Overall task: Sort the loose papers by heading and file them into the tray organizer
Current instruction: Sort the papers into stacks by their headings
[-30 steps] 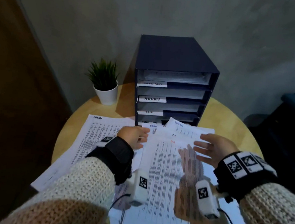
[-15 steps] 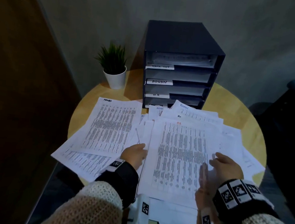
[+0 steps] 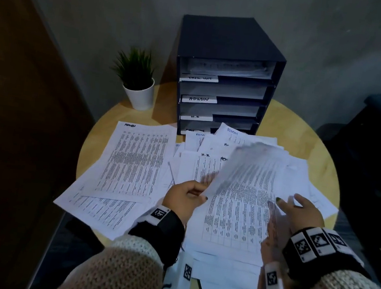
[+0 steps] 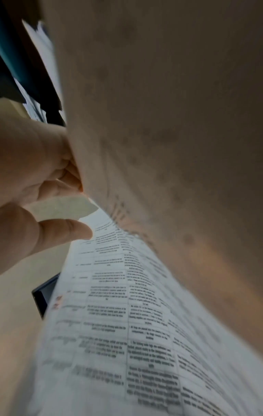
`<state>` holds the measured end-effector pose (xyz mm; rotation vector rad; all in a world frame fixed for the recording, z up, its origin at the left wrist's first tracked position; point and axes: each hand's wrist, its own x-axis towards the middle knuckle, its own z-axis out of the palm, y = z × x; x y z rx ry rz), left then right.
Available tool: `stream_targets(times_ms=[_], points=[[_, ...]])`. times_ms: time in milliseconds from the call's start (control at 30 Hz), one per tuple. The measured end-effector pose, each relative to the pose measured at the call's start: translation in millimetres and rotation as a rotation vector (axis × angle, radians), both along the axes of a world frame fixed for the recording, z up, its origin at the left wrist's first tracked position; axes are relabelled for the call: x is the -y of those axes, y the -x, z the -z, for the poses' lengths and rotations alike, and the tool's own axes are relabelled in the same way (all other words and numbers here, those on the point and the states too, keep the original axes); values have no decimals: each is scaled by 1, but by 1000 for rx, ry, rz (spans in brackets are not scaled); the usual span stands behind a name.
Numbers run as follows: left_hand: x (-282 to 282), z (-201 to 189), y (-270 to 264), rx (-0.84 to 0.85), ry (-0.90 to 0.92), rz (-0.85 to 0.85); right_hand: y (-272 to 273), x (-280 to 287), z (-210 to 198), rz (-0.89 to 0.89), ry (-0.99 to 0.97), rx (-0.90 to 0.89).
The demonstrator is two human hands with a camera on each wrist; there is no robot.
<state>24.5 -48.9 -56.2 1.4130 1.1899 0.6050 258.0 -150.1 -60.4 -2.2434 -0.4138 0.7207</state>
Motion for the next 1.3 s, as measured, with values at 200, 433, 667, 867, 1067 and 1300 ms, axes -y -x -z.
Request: stream_targets(times_ms=[200, 433, 667, 867, 1067, 1300], points=[[-1, 1, -4, 27, 0, -4, -6, 6, 14, 132, -96, -96], [-7, 10, 3, 79, 38, -146, -4, 6, 5, 41, -57, 17], [-14, 12, 5, 31, 3, -98, -5, 1, 6, -58, -69, -146], [-18, 10, 8, 40, 77, -153, 2, 0, 1, -150, 0, 7], [-28, 24, 18, -184, 56, -284, -4, -2, 8, -181, 231, 112], [-28, 27, 18, -301, -19, -256, 0, -4, 9, -215, 255, 145]])
